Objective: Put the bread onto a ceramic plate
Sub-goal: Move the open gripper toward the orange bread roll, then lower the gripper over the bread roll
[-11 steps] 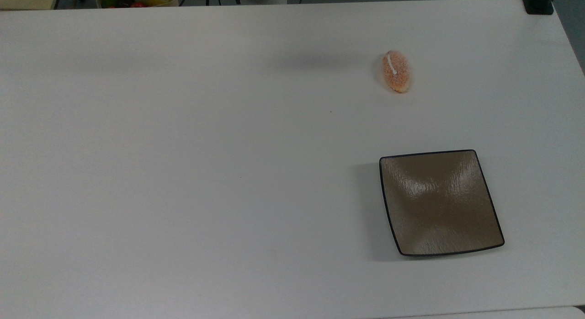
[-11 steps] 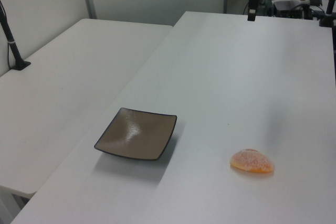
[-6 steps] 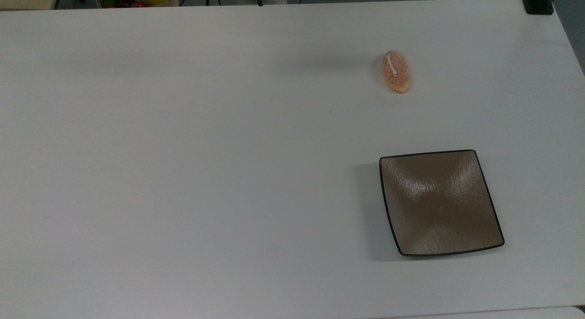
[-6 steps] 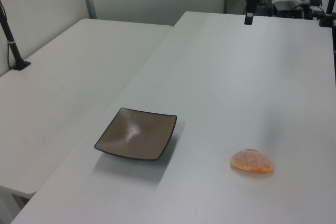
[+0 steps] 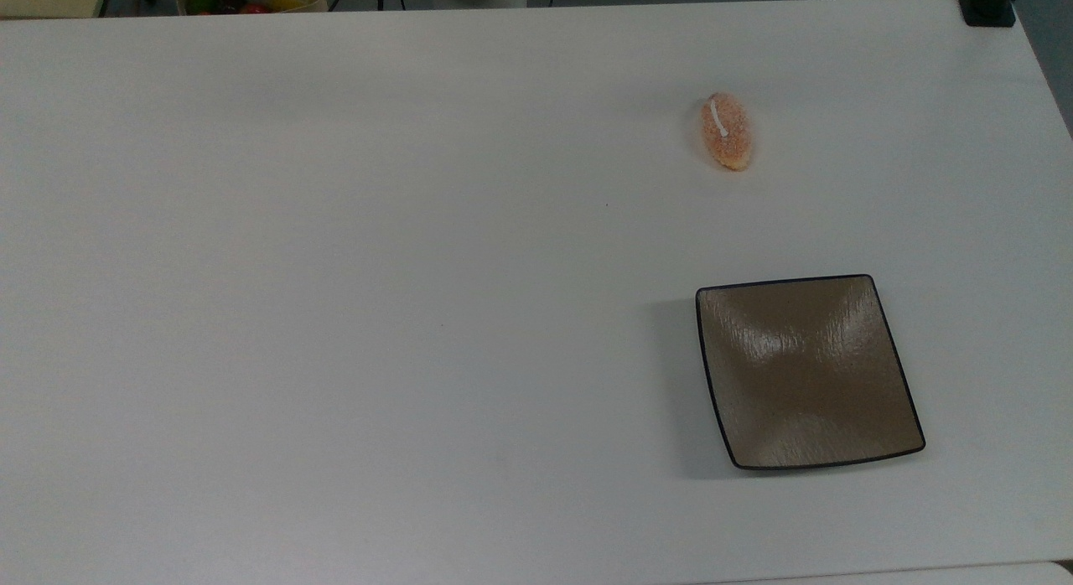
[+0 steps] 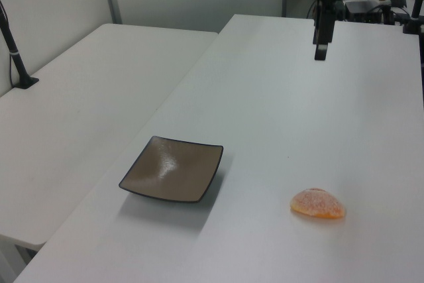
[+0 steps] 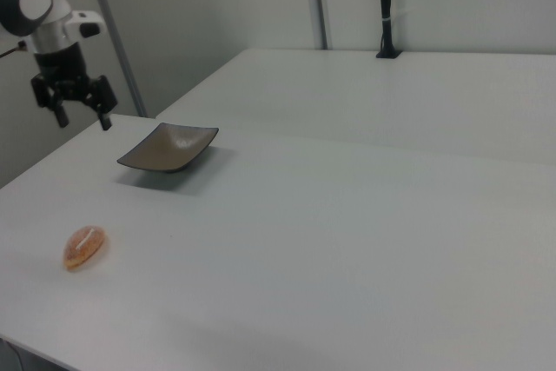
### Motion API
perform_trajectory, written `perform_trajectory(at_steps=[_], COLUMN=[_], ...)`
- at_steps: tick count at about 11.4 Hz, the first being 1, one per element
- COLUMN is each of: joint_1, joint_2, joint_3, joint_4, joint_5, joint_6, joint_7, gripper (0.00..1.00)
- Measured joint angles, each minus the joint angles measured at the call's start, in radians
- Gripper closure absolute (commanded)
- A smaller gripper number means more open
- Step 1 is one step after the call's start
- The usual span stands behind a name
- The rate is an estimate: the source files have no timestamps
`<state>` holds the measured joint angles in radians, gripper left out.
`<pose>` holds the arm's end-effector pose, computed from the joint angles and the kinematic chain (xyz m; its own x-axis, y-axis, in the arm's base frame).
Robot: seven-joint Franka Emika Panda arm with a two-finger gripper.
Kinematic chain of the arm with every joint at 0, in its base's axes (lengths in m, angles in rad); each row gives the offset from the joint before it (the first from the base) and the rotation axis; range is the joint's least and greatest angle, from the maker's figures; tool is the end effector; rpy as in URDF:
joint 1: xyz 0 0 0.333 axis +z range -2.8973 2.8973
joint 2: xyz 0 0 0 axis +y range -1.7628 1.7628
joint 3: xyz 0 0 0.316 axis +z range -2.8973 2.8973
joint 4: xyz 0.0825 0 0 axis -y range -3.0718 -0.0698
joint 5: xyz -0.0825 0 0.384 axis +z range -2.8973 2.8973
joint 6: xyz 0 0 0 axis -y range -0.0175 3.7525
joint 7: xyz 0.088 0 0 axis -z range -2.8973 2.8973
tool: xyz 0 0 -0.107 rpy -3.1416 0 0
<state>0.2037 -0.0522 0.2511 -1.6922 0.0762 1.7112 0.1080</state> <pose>0.4900 0.2513 0.6074 0.9420 0.3297 0.0620 0.3337 -0.9401 -0.0701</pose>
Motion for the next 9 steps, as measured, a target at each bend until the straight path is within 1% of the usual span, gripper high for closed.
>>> perform_trajectory(at_steps=[2, 4, 6, 9], joint_1=[0.001, 0.001, 0.006, 0.019], joint_2=[0.005, 0.011, 0.026, 0.073], joint_3=[0.061, 0.099, 0.123, 0.136], joint_4=[-0.032, -0.075, -0.141, -0.240], joint_5=[0.000, 0.000, 0.000, 0.000], joint_6=[0.000, 0.015, 0.095, 0.211], joint_7=[0.006, 0.007, 0.008, 0.020], gripper=[0.00, 0.00, 0.00, 0.00])
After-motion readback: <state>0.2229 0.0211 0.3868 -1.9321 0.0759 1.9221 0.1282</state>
